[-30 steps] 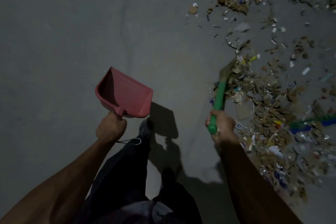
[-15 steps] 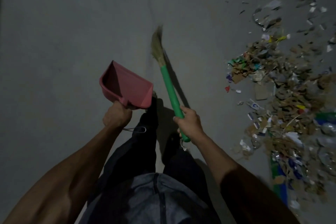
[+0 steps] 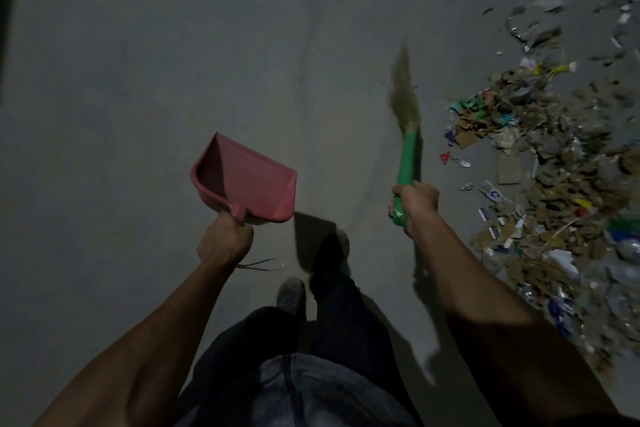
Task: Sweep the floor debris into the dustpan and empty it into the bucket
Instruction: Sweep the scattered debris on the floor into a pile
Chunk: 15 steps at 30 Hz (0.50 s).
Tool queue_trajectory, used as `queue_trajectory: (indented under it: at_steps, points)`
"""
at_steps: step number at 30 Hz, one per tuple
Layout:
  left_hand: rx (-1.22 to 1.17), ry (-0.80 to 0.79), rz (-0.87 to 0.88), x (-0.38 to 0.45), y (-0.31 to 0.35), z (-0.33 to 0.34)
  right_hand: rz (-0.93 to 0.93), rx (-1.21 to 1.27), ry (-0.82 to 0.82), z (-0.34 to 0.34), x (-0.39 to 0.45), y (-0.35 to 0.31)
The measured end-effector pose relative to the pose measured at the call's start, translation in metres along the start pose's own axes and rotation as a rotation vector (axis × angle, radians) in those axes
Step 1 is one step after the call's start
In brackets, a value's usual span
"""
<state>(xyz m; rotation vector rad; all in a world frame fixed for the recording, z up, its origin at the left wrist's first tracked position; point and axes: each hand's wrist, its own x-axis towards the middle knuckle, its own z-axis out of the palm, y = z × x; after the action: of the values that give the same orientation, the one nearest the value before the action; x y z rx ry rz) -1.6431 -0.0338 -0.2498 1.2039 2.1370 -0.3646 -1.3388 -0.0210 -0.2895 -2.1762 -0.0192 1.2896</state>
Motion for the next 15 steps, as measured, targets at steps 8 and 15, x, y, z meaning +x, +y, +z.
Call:
queue_trajectory:
  at_steps: [8, 15]
  points:
    - [-0.037, -0.017, 0.031, -0.023, -0.044, -0.002, -0.179, -0.255, -0.124, -0.007, -0.099, 0.067]
    - [-0.013, -0.038, 0.068, -0.049, -0.095, -0.002, -0.163, -0.554, -0.352, -0.011, -0.171, 0.147]
